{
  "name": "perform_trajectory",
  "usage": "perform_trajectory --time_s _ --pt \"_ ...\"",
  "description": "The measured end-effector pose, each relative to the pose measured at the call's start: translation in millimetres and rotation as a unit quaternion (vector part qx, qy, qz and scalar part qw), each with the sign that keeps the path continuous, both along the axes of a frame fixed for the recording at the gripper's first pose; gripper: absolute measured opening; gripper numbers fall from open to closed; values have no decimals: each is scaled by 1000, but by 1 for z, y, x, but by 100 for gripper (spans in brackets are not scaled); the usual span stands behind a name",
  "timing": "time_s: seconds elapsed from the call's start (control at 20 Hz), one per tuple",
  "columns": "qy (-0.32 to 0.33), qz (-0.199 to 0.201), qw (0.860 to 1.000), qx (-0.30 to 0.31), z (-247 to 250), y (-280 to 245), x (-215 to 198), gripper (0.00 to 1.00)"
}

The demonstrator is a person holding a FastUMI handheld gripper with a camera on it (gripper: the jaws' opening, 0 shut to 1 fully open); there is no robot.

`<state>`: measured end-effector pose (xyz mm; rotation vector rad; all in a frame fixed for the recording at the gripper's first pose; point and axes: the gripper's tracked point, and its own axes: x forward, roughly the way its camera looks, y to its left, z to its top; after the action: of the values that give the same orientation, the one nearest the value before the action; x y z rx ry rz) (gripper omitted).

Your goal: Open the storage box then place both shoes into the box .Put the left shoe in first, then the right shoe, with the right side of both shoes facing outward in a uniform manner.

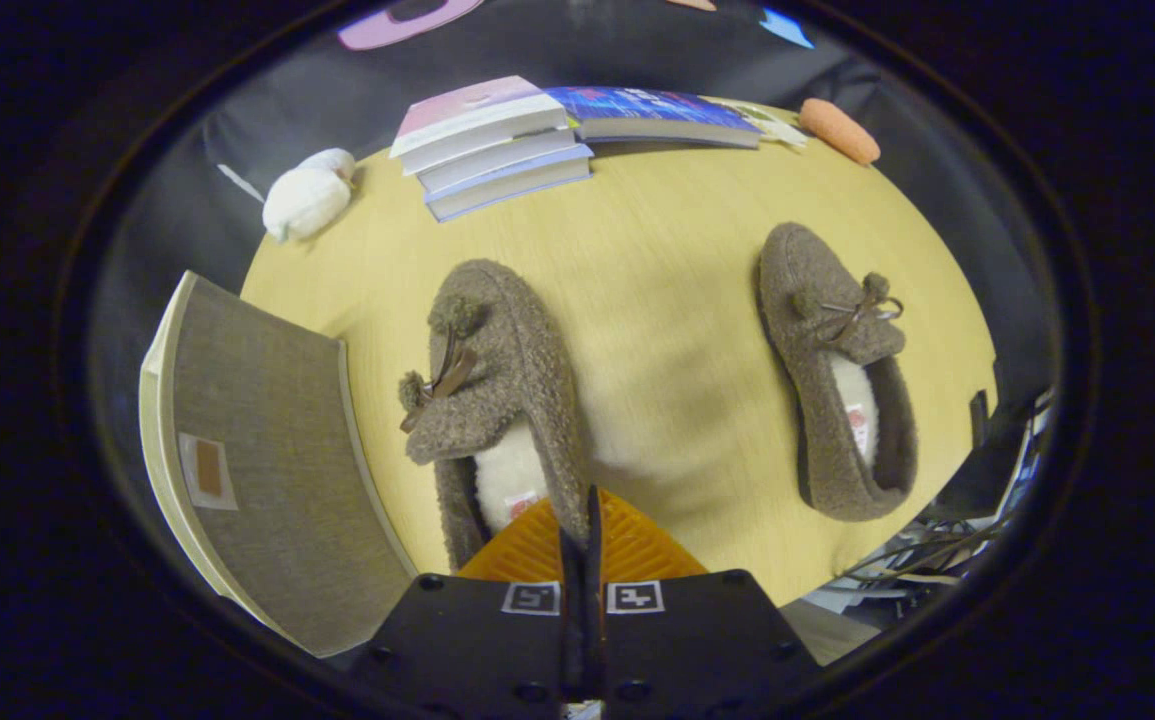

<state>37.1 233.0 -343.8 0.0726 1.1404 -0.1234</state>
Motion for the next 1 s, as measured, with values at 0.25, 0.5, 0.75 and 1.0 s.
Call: perform_trajectory --time_s 0.25,0.5,0.75,1.0 --pt "-14 -5 996 -85 61 7 -9 3" --pt "-20 -16 990 -137 131 34 -24 3" --pt "-32 -12 995 -99 175 119 -30 3" --pt "4 17 999 -45 147 199 -42 3"
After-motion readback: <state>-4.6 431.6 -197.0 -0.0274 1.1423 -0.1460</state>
